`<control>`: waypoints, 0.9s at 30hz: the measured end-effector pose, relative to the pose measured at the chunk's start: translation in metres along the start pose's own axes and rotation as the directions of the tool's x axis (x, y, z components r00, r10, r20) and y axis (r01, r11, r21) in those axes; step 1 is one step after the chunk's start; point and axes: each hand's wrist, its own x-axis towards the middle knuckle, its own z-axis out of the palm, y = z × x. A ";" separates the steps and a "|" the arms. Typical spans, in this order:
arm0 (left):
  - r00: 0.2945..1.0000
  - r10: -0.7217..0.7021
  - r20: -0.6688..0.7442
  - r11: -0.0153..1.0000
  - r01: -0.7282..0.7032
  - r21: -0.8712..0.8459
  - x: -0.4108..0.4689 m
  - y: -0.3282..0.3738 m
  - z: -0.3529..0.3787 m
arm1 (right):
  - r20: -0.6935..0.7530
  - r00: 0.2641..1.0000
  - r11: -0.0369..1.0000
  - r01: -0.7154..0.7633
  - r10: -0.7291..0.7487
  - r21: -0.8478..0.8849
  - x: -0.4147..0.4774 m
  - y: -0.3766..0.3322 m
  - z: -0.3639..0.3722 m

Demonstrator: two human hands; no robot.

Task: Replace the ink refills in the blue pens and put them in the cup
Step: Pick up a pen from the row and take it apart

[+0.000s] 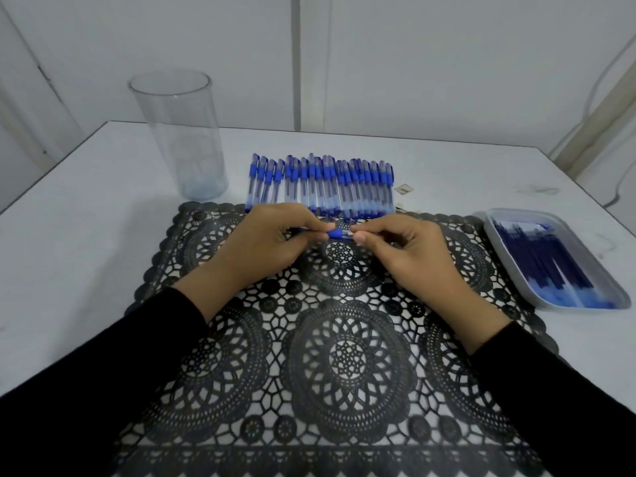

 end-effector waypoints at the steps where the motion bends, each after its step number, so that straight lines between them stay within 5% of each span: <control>1: 1.000 -0.003 0.005 1.000 0.003 0.002 0.000 0.000 0.000 | 0.007 1.000 1.000 -0.015 0.015 0.003 0.000 0.000 0.000; 9: 0.999 0.028 0.038 0.999 -0.029 0.044 -0.002 -0.001 0.001 | 0.086 0.990 0.993 -0.114 0.113 0.012 0.000 0.000 0.001; 13: 0.989 -0.022 -0.146 0.999 0.028 0.040 -0.005 -0.010 -0.007 | 0.021 0.972 0.965 -0.236 0.236 0.110 0.002 0.006 -0.007; 27: 0.983 -0.019 -0.183 0.997 0.031 0.064 -0.003 -0.010 -0.004 | 0.110 0.980 0.984 -0.154 0.164 -0.090 0.005 0.006 -0.003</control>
